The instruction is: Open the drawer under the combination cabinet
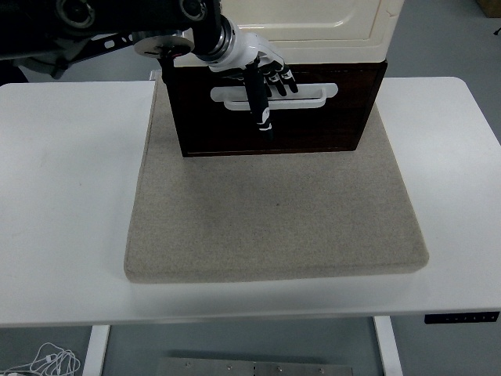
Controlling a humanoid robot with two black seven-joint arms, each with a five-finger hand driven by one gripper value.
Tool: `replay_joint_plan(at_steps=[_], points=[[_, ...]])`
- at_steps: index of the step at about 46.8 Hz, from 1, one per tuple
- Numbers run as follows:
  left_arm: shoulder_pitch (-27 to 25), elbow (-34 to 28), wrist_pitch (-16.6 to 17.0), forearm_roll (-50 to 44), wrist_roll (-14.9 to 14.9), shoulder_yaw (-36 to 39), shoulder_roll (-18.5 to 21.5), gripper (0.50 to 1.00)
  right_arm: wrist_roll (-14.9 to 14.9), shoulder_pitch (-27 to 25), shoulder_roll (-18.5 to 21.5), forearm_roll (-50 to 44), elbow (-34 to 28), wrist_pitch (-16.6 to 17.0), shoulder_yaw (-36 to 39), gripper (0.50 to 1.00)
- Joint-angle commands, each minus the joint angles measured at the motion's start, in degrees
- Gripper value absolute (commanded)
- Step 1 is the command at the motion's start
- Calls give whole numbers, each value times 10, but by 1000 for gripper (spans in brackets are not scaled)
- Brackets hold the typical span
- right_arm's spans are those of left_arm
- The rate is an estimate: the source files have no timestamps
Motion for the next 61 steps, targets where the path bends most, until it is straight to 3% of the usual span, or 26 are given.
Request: replay_joint_plan(at_steps=[1,61], points=[[2,0,0,0,0,0,0,1000,0,0,0,0,0,0,0,926],[21,15,-12,9,1,-8,-21,1000,0,0,0,1,0,-1,0,926]])
